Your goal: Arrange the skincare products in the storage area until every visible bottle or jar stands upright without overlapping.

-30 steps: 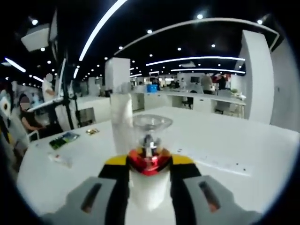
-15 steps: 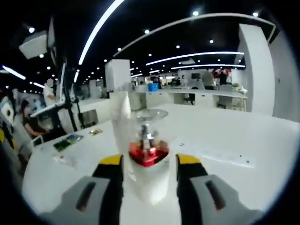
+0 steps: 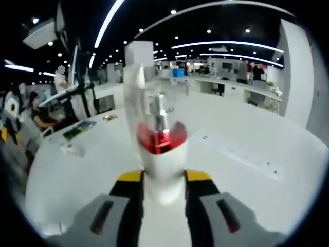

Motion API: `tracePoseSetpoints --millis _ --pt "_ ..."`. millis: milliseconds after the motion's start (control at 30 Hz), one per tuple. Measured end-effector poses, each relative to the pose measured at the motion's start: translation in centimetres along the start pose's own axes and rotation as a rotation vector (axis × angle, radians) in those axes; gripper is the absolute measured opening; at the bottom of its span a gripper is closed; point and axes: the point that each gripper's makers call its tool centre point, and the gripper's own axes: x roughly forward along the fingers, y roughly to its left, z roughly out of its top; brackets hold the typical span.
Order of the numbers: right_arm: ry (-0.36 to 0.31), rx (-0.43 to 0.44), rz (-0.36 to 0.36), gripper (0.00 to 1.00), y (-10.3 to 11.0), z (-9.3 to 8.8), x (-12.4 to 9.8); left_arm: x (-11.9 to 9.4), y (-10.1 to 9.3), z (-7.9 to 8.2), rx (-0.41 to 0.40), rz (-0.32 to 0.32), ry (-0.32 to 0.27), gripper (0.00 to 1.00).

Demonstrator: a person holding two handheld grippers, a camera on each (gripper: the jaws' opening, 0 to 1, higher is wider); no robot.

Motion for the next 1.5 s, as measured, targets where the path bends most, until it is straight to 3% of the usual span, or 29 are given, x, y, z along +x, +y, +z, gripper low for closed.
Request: tracePoseSetpoints --millis 833,967,1133,1233,1300,1500 --pt "0.03 -0.017 0.026 0.28 1.1 0.5 1.7 -0.9 0.6 0.1 -0.003 0.022 -0.02 0.31" --pt "0.066 0.008 0.012 0.34 1.2 -0.2 1.4 -1.0 0.8 0.1 -0.007 0.025 -0.026 0.31" --pt "0.104 0.133 -0.035 0.39 1.9 -2.4 -1.0 -1.0 0.9 0.0 -0.015 0.025 -0.037 0.31" --pt "0.107 0.229 -0.054 0.44 3.7 -3.5 -2.5 -0.8 1.0 -0.3 -0.019 0.022 -0.032 0.31" --pt "0.109 0.223 -0.003 0.44 6.2 -3.5 -2.9 -0.6 0.9 -0.5 -0.022 0.018 -0.028 0.31" --pt "0.114 0.054 0.178 0.42 13.1 -1.4 -1.9 -0.3 0.6 -0.8 -0.026 0.005 -0.023 0.31"
